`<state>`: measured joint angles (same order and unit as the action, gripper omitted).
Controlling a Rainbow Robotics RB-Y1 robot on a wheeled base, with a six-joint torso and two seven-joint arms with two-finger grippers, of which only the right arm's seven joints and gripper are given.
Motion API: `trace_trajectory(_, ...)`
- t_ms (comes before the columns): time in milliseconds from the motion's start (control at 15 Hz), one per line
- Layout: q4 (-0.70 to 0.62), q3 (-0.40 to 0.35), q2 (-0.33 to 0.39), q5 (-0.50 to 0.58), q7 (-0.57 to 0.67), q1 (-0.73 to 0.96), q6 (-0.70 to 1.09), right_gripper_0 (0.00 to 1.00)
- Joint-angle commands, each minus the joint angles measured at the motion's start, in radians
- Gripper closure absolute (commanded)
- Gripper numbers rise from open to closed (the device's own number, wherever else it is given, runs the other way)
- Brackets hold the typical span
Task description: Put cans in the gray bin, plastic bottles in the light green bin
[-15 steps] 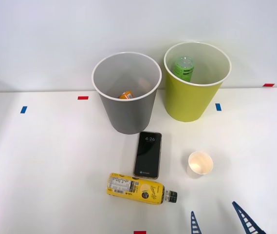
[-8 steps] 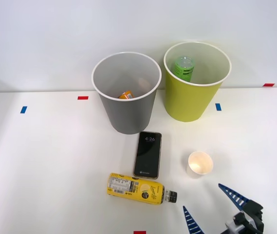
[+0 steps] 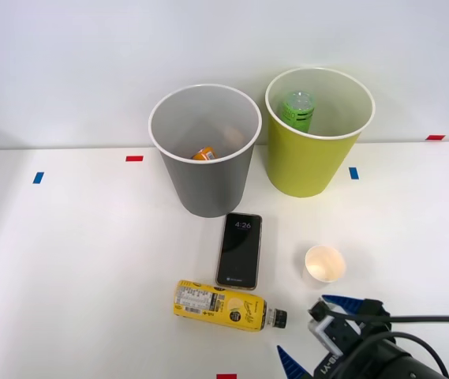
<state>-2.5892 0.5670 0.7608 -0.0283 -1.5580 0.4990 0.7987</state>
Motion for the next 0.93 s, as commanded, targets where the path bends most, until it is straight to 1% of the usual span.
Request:
trace_trajectory(67, -0.029, 0.074, 0.011, -0.199, -0.02, -0.269, 0.209, 0.0)
trace_trajectory(133, -0.029, 0.082, 0.008, -0.255, -0.034, -0.339, 0.257, 0.0)
trace_trajectory(200, -0.029, 0.083, 0.008, -0.286, -0.059, -0.389, 0.297, 0.0)
trace_trajectory(333, -0.029, 0.08, 0.006, -0.349, -0.171, -0.504, 0.432, 0.0)
trace_trajectory(400, -0.029, 0.08, 0.006, -0.366, -0.205, -0.548, 0.497, 0.0)
trace_trajectory(600, -0.029, 0.083, -0.018, -0.426, -0.238, -0.637, 0.608, 0.0)
trace_trajectory(800, -0.029, 0.083, -0.058, -0.525, -0.274, -0.708, 0.614, 0.0)
trace_trajectory(933, 0.007, 0.083, -0.084, -0.536, -0.295, -0.734, 0.614, 0.0)
